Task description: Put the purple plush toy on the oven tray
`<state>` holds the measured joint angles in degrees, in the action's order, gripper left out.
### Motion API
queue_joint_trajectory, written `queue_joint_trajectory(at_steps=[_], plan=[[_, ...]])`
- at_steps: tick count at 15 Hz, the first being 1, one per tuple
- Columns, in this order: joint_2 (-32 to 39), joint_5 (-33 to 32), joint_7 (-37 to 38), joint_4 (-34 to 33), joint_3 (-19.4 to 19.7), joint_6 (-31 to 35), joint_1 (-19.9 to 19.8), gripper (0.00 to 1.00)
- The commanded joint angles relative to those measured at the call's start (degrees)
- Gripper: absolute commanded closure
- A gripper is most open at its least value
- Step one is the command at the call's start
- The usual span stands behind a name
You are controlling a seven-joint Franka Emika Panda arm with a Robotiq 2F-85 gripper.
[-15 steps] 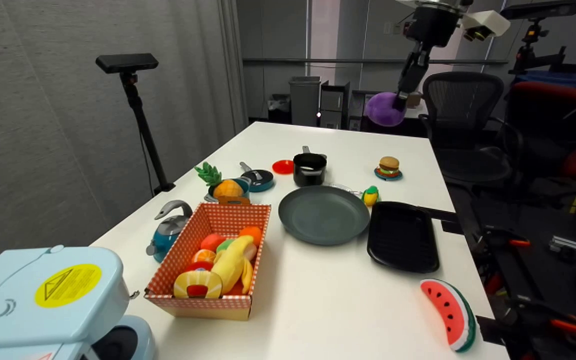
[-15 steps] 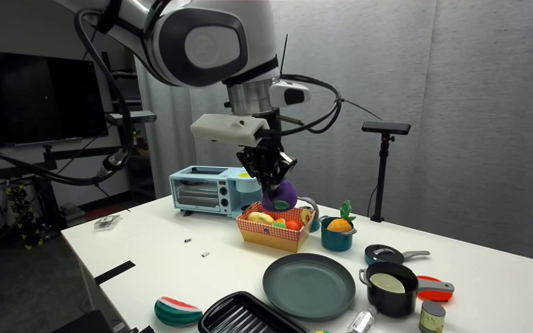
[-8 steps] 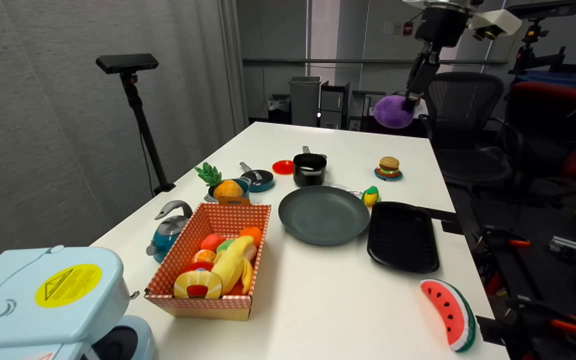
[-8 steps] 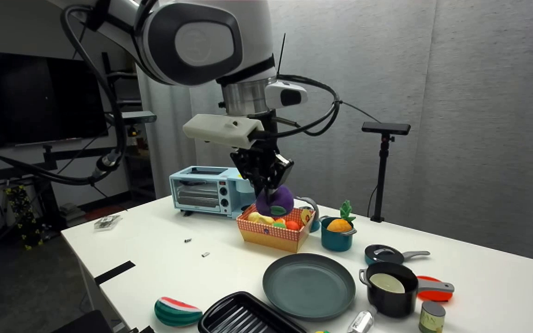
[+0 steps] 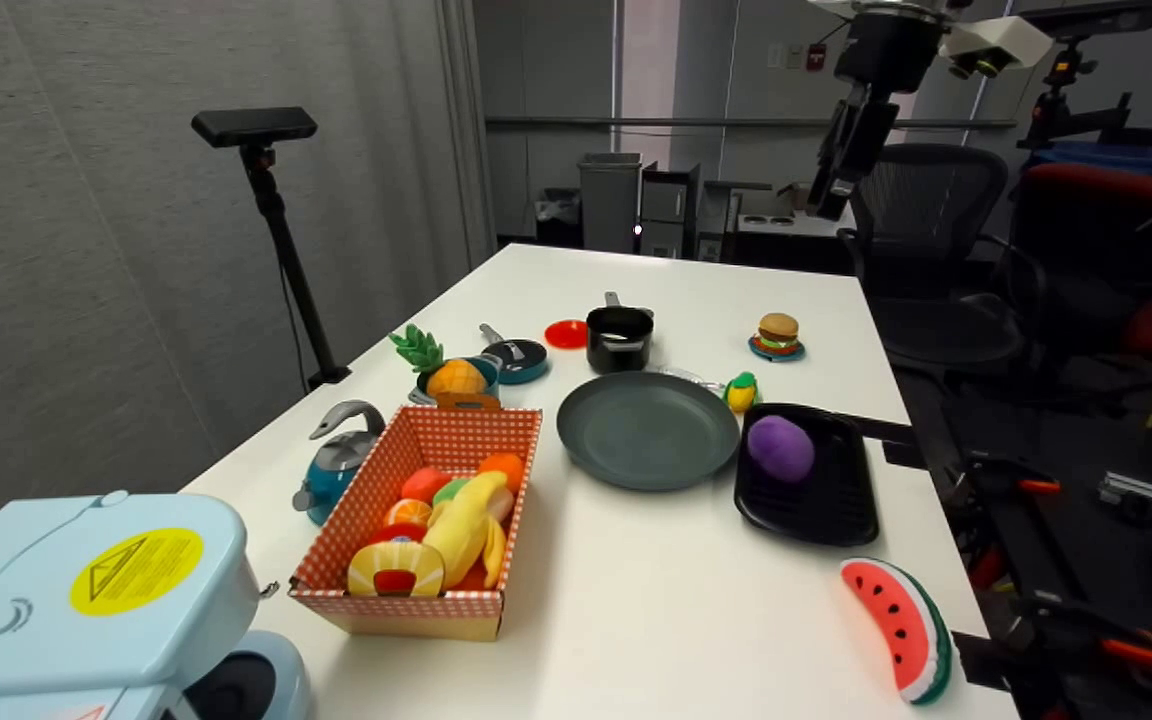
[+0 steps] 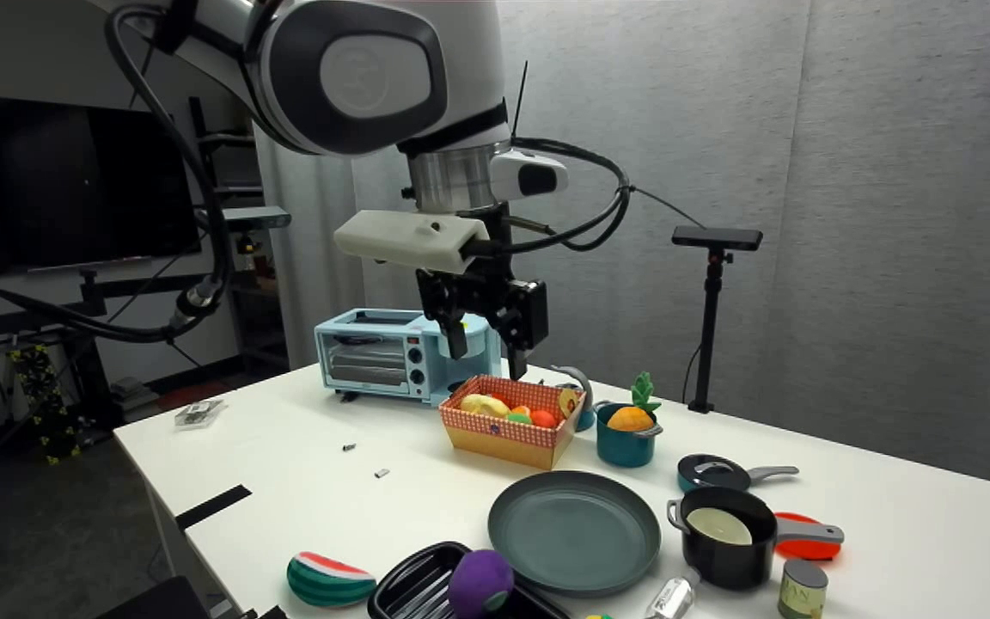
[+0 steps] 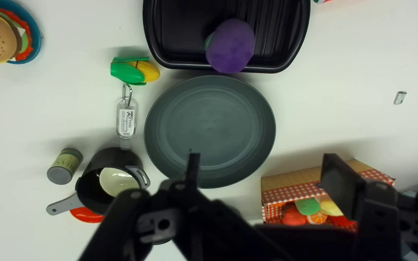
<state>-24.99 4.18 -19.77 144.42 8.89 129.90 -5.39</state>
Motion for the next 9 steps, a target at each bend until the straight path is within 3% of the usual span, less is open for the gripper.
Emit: queue_joint_trajectory(at_steps=[1, 9], plan=[[-2.87, -0.73, -1.05, 1.04, 1.10, -2.10, 0.64, 0.00], [-0.42, -0.45, 0.08, -0.06, 0.72, -0.79, 0.76, 0.00]])
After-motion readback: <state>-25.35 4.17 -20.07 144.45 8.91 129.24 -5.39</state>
